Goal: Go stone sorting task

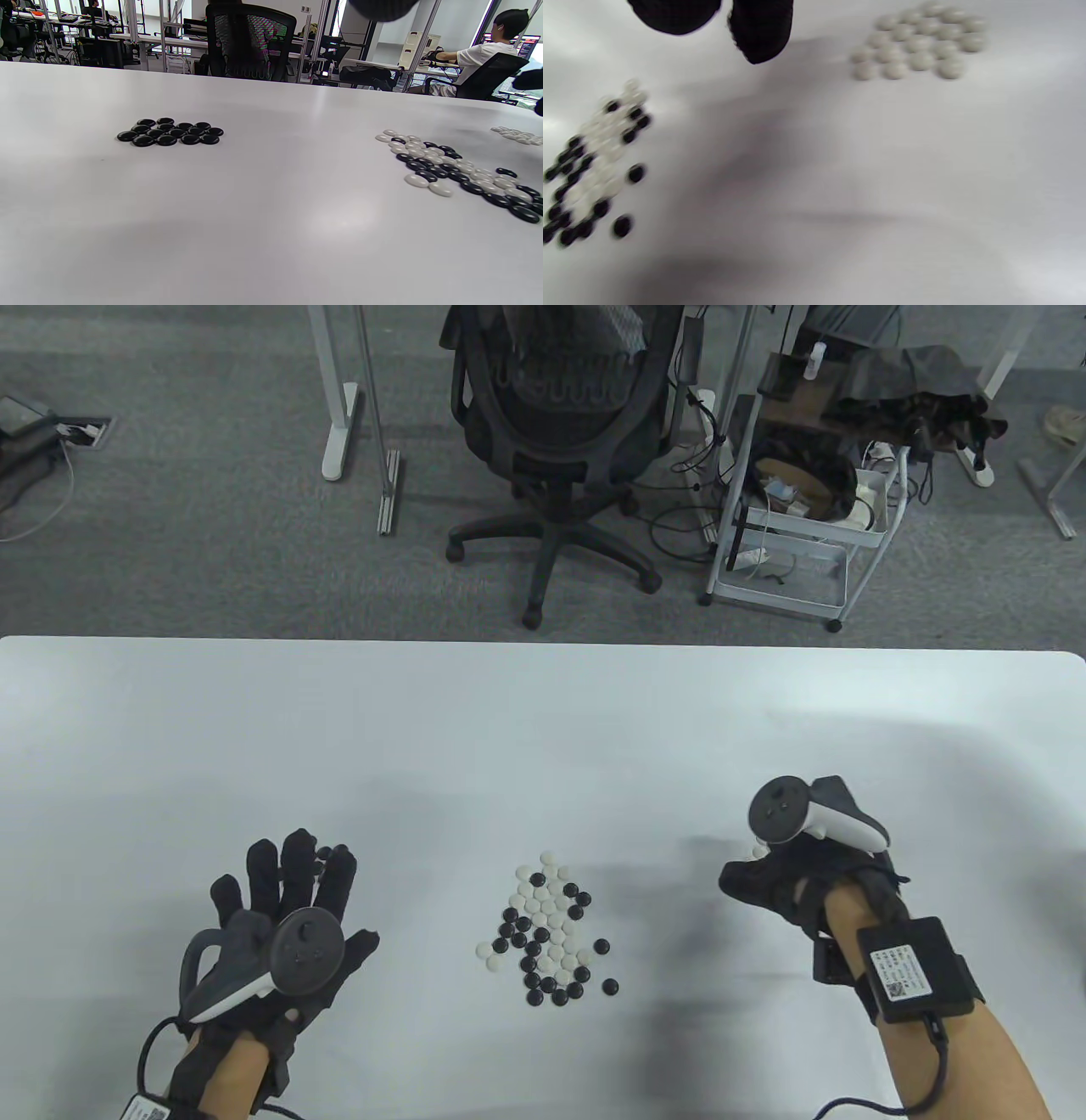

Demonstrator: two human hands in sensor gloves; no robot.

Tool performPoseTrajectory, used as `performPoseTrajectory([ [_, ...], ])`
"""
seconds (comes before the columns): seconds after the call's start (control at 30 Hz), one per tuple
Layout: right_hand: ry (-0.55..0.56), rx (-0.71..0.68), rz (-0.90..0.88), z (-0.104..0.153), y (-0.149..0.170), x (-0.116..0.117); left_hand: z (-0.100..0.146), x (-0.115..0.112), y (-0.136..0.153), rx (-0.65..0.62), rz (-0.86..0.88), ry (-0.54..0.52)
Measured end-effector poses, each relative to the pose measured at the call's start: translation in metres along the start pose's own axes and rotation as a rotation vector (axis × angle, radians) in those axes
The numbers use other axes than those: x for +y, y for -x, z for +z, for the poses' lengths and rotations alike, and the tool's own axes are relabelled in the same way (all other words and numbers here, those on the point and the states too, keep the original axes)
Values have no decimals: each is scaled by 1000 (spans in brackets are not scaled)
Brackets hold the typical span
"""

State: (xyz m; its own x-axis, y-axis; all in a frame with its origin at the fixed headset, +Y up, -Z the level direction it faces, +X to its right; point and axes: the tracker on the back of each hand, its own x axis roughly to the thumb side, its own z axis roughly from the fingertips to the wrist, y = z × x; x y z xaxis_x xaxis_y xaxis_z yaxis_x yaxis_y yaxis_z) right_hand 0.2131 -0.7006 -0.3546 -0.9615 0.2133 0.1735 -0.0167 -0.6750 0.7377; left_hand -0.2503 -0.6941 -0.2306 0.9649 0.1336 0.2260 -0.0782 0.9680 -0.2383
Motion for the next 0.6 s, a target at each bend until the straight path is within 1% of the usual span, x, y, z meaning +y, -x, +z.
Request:
performPoseTrajectory([
  [0.13, -64, -100, 178, -9, -69, 17, 0, 0, 0, -4, 0, -4],
  [0.3, -156, -237, 307, -23, -145, 44, 1, -1, -1, -4, -6, -5],
  [0.43, -190, -299, 368, -34, -182, 59, 1, 0, -1, -9, -5, -12],
  [0.6, -213, -299, 397, -52, -203, 72, 2, 0, -1, -19, -5, -17],
])
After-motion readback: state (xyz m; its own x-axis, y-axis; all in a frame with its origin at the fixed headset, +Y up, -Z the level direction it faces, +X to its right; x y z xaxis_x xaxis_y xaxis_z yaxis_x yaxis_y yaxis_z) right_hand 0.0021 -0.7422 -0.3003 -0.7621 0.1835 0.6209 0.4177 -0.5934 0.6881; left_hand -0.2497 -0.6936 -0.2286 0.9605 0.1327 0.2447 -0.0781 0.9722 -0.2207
